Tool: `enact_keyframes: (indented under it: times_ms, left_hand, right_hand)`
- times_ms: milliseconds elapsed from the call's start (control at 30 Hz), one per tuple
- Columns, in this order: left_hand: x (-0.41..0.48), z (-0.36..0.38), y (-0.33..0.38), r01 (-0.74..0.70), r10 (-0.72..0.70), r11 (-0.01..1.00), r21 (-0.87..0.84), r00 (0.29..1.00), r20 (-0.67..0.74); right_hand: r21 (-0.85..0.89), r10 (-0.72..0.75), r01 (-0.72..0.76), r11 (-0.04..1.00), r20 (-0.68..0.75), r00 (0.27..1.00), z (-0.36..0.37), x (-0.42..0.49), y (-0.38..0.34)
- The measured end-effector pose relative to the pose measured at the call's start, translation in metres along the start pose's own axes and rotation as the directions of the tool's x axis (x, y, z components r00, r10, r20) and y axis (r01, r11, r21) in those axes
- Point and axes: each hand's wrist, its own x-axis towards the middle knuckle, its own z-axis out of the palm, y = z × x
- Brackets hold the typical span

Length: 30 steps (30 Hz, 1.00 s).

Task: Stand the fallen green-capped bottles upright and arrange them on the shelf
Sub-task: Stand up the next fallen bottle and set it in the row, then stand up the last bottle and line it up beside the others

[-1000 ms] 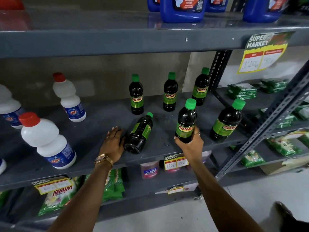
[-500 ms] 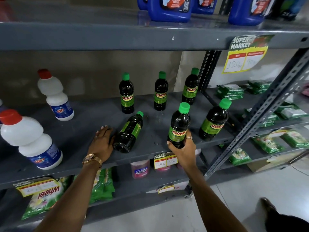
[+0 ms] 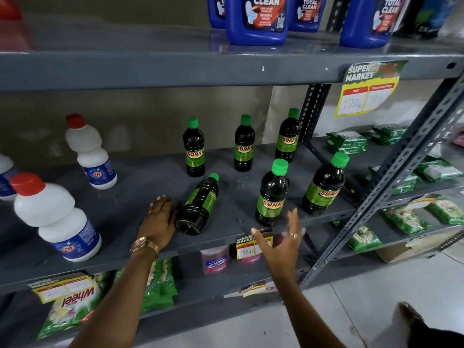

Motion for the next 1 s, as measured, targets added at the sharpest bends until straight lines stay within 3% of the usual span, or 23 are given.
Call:
enact_keyframes:
  times_ms: [67, 133, 200, 267, 367, 467, 600, 733, 833, 1000]
  left_hand:
    - [0.0, 0.001, 0.002, 0.005, -0.005, 1.0, 0.004, 1.0, -0.005]
    - [-0.001, 0.001, 0.004, 0.035, -0.035, 0.999, -0.005, 0.999, -0.041]
    - [-0.002, 0.0, 0.006, 0.105, -0.105, 0.994, -0.008, 0.99, -0.089]
    - [-0.003, -0.001, 0.008, 0.16, -0.159, 0.987, -0.001, 0.981, -0.111]
    - [-0.006, -0.001, 0.008, 0.18, -0.178, 0.984, 0.013, 0.98, -0.094]
    - [-0.007, -0.001, 0.008, 0.174, -0.173, 0.985, 0.005, 0.982, -0.076]
    - [-0.005, -0.005, 0.004, 0.164, -0.164, 0.986, -0.002, 0.981, -0.103]
    - [-0.006, -0.002, 0.005, 0.172, -0.168, 0.985, 0.018, 0.977, -0.128]
    - [-0.008, 0.001, 0.005, 0.172, -0.167, 0.985, 0.027, 0.977, -0.135]
    - [-0.007, 0.001, 0.001, 0.17, -0.163, 0.984, 0.043, 0.977, -0.141]
  right_hand:
    - [-0.039, -0.079, 0.081, 0.996, 0.065, 0.995, 0.015, -0.032, -0.008]
    - [-0.11, -0.191, 0.223, 0.969, 0.242, 0.951, 0.039, -0.043, -0.026]
    - [-0.137, -0.204, 0.264, 0.955, 0.342, 0.917, 0.066, -0.03, -0.053]
    - [-0.194, -0.01, 0.091, 0.977, 0.382, 0.924, 0.089, -0.003, -0.081]
    - [-0.396, 0.346, -0.172, 0.902, 0.425, 0.836, 0.11, 0.031, -0.104]
    - [-0.435, 0.391, -0.178, 0.883, 0.47, 0.791, 0.12, 0.045, -0.107]
    - [-0.342, 0.263, -0.126, 0.931, 0.39, 0.882, 0.129, 0.045, -0.088]
    - [-0.005, 0.017, -0.016, 1.0, 0.262, 0.965, 0.127, 0.025, -0.069]
    - [0.041, -0.111, 0.104, 0.994, 0.232, 0.966, 0.13, 0.036, -0.07]
    - [0.054, -0.152, 0.145, 0.988, 0.187, 0.971, 0.148, 0.062, -0.074]
